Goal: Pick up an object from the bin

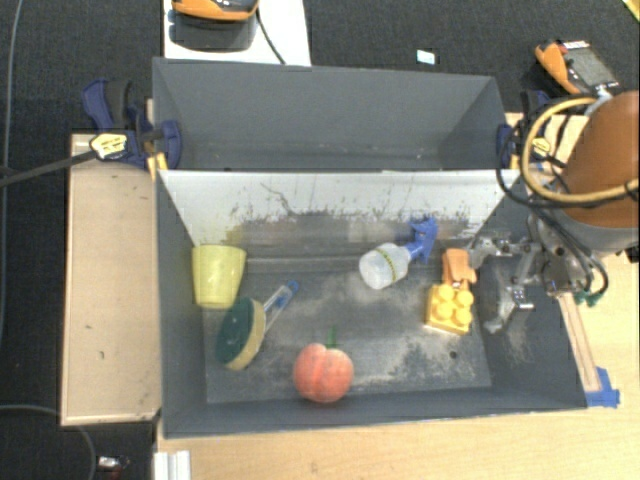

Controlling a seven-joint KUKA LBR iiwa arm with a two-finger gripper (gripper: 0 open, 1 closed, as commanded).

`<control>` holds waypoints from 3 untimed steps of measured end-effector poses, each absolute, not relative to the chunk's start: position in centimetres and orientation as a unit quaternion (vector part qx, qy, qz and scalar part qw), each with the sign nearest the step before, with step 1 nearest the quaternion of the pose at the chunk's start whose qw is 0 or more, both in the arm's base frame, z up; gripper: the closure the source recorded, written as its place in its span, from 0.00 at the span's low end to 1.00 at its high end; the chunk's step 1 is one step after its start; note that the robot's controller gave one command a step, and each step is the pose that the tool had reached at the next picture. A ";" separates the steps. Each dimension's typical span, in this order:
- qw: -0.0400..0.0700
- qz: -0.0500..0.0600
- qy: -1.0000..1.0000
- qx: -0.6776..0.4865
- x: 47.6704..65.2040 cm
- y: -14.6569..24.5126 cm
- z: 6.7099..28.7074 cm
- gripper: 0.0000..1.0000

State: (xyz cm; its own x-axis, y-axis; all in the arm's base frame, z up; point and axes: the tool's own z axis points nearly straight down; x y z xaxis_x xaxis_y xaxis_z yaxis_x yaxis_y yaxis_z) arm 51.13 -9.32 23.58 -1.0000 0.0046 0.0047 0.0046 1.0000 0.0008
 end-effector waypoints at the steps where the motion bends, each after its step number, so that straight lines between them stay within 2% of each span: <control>1: -0.002 0.000 -1.000 0.001 51.3 -9.3 24.0 1.00; 2: -0.002 0.000 -1.000 0.001 51.3 -9.3 24.0 1.00; 3: -0.003 0.001 -0.999 0.044 55.1 -9.1 25.1 1.00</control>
Offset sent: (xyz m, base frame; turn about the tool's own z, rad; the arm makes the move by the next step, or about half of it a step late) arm 0.0000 0.0000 0.0000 0.0000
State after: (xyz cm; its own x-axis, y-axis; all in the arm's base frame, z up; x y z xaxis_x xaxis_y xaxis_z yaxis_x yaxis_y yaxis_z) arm 55.05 -9.09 25.10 -0.9960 -0.0889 -0.0062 -0.0889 0.9960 -0.0015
